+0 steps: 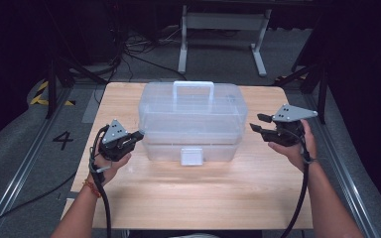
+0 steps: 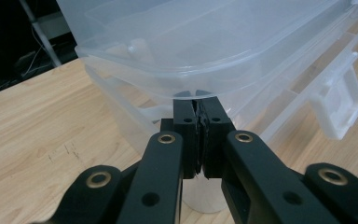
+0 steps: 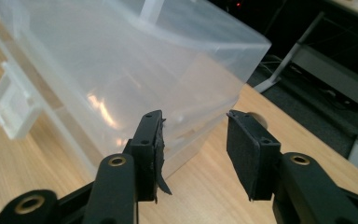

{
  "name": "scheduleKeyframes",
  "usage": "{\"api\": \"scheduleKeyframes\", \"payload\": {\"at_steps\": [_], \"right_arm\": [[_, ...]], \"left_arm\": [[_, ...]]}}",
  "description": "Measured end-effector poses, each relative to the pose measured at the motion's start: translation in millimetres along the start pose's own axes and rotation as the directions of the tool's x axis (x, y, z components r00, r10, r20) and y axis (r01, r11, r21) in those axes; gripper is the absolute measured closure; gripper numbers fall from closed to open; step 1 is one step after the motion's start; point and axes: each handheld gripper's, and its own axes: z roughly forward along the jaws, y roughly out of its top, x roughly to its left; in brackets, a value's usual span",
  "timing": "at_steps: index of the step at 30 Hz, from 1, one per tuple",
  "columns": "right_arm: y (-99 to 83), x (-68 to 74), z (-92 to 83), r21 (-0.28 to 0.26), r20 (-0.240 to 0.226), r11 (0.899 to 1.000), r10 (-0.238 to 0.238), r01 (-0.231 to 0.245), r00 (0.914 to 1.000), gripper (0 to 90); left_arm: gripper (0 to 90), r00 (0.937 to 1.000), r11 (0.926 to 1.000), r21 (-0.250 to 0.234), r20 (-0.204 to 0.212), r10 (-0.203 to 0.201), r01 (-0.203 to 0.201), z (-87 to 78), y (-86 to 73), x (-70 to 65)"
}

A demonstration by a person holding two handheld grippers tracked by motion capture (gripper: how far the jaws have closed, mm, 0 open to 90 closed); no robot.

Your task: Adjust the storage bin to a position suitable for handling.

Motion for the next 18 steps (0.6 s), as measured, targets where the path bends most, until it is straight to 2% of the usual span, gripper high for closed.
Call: {"api": "scheduleKeyframes", "payload": {"at_steps": [4, 6, 13, 18], "right_arm": [[-9.5, 3.3, 3.3, -0.019, 0.011, 1.000, 0.002, -0.002, 0.9999, 56.9], [-12.2, 4.0, 4.2, -0.026, 0.001, 1.000, 0.010, -0.010, 1.0000, 56.9], [-20.3, 9.4, 18.5, 0.002, -0.022, 1.000, -0.004, 0.004, 0.9997, 56.5], [-21.3, 9.5, 26.5, -0.008, -0.011, 1.000, 0.002, -0.002, 0.9999, 54.8]], "left_arm": [[87.4, 1.0000, 1.0000, -0.001, -0.004, 0.002, -0.002, -0.9, 3.2, 0.4], [87.3, 1.0000, 1.0000, 0.000, -0.004, 0.007, -0.007, -1.6, 4.9, 1.0], [87.5, 0.9998, 0.9999, -0.005, -0.011, 0.015, -0.015, -2.7, 12.6, 3.1], [87.5, 0.9997, 0.9997, 0.000, -0.004, 0.025, -0.025, -1.7, 18.0, 3.2]]}}
